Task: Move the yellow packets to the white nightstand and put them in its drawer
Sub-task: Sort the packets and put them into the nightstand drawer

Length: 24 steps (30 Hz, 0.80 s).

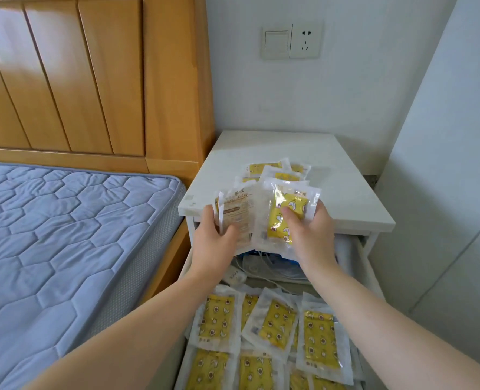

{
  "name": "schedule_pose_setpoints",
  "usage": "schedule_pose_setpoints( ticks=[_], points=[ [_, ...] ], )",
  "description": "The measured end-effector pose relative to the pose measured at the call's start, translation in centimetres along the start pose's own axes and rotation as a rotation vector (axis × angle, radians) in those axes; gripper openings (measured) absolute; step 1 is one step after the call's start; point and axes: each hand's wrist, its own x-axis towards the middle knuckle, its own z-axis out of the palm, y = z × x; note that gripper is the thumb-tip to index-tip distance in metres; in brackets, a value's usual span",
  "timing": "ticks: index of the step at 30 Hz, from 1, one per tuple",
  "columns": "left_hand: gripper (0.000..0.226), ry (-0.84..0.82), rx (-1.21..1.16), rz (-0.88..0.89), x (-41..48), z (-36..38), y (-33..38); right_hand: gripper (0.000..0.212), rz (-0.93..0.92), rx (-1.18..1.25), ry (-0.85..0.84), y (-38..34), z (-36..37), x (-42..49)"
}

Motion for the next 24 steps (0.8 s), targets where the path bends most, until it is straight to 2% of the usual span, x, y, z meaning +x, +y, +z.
schedule_pose_setpoints(
  ticks=[2, 4, 7, 9, 12, 14, 16, 18, 20, 22, 24],
  points=[
    [0.023, -0.093, -0.021, -0.097, -0.5, -0.4, -1.3, 0.017, -0.039, -0.097, -0.051, 1.5, -0.3, -1.5],
    [0.022, -0.172, 0.012, -0.204, -0.4, -1.0, -2.9, 0.018, 0.007, -0.162, -0.113, 2.7, -0.8, -2.2],
    [0.016, -0.253, 0.295, -0.341, 0.2, -1.4, -4.7, 0.016, 0.187, -0.291, -0.233, 3.9, -1.2, -3.3],
    [0.018, -0.339, 0.483, -0.349, 0.3, -1.2, -5.2, 0.019, 0.448, -0.338, -0.289, 5.2, -1.3, -4.3],
    [0.021, -0.377, 0.575, -0.321, 0.3, -0.9, -5.4, 0.021, 0.971, -0.180, -0.390, 6.4, -1.1, -6.8],
    [0.025, -0.377, 0.596, -0.317, 0.3, -0.8, -5.6, 0.020, 1.082, -0.116, -0.466, 7.1, -0.5, -8.6],
    [0.025, -0.379, 0.584, -0.322, 0.3, -0.8, -5.6, 0.022, 1.083, -0.025, -0.514, 8.1, 0.5, -10.5],
    [0.023, -0.369, 0.546, -0.339, 0.4, -0.8, -5.7, 0.027, 0.974, -0.138, -0.618, 9.1, 1.6, -11.9],
    [0.023, -0.357, 0.498, -0.353, 0.4, -0.9, -5.7, 0.030, 0.737, -0.465, -0.823, 9.5, 2.2, -12.6],
    [0.026, -0.373, 0.487, -0.355, 0.4, -0.9, -5.8, 0.045, 0.426, -0.767, -1.021, 9.2, 2.1, -12.8],
    [0.029, -0.396, 0.503, -0.354, 0.3, -0.9, -5.9, 0.056, 0.166, -0.971, -1.168, 8.2, 1.9, -12.5]
  ],
)
